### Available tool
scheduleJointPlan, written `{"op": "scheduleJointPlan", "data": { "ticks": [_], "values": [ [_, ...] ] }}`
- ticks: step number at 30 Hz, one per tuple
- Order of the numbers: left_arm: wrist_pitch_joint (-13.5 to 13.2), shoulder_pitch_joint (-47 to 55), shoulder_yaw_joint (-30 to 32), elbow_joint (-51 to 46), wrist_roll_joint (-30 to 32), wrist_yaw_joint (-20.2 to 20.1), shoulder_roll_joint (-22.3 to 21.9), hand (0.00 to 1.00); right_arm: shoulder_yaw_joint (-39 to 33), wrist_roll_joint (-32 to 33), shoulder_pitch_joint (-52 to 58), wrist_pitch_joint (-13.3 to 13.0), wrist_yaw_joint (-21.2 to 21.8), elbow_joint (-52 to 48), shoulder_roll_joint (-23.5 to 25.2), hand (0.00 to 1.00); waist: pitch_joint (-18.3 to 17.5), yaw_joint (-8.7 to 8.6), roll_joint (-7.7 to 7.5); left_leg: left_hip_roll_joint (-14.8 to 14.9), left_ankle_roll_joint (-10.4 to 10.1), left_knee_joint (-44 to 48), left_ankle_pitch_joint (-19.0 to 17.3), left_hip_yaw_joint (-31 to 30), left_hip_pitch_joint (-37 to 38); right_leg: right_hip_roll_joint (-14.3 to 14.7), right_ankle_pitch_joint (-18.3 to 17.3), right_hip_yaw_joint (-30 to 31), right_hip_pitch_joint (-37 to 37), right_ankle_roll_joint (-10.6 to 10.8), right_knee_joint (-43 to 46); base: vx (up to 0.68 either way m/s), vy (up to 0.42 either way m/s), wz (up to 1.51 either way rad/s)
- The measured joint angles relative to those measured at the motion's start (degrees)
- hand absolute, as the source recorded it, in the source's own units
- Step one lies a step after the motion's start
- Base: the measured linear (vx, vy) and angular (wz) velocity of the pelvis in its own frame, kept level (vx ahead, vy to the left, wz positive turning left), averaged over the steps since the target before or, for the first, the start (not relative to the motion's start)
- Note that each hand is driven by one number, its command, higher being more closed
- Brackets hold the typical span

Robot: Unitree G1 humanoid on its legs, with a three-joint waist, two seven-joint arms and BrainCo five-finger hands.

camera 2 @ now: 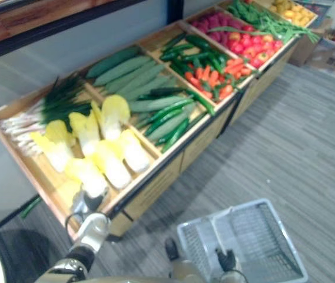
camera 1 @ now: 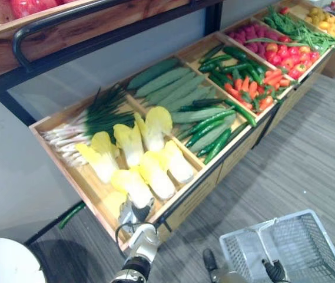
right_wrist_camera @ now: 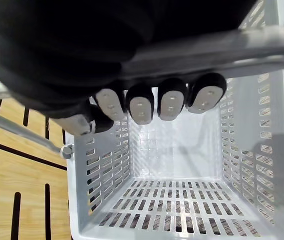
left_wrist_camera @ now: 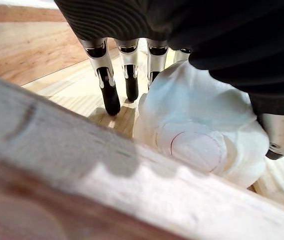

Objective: Pick vegetable in the basket

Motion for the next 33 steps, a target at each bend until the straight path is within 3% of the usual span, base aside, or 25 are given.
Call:
{"op": "scheduleJointPlan", "data": {
  "ticks": [7, 12, 19, 22, 33],
  "values": [
    [-1.4, 0.1, 0.1, 0.0, -0.9, -0.5, -0.4, 1.00, -0.2, -0.1, -0.1, 0.0, 0.0, 1.2, 0.1, 1.00, 0.6, -0.32, -0.56, -1.2, 0.3, -1.2, 0.0, -2.6, 0.4, -1.1, 0.0, -1.2, 2.1, 0.0, -1.1, -0.03, 0.002, 0.16],
    [-5.2, 0.3, 1.3, 0.0, -5.1, -0.9, -1.4, 1.00, -0.3, -0.1, -0.4, 0.2, 0.1, 3.5, 0.0, 1.00, 0.9, -0.15, -0.34, -2.2, 1.4, -3.2, 0.7, -5.0, 2.2, -1.9, 0.0, -3.3, 4.6, 0.0, -1.3, 0.00, -0.001, 0.21],
    [-9.8, -0.2, 4.9, 0.0, -12.7, -5.7, -1.8, 1.00, -0.8, -0.1, -1.0, 0.3, 1.2, 7.7, 0.1, 1.00, 1.0, 0.30, -0.21, -2.9, 2.3, -3.8, 0.5, -8.6, 3.9, -2.7, 1.0, -5.4, 7.4, -0.4, -0.4, 0.04, -0.005, 0.22],
    [-10.6, -0.3, 4.9, 0.0, -14.4, -6.5, -2.5, 1.00, -0.8, -0.1, -1.3, 0.8, 1.3, 8.4, 0.1, 1.00, 1.2, 1.29, -0.06, -3.1, 2.4, -3.8, 0.3, -10.2, 4.6, -2.6, 1.1, -5.8, 8.3, -0.6, -0.4, 0.06, -0.002, 0.09],
    [-12.1, -0.8, -2.0, 0.0, -16.8, -11.4, -1.3, 1.00, -2.5, 0.0, -1.6, 1.7, 2.1, 10.0, 0.5, 1.00, 2.2, 1.76, -0.32, -3.3, 2.5, -3.8, 0.1, -15.1, 4.4, -3.6, 0.5, -9.9, 10.0, -0.9, -0.7, -0.02, -0.014, 0.18]
  ]
}}
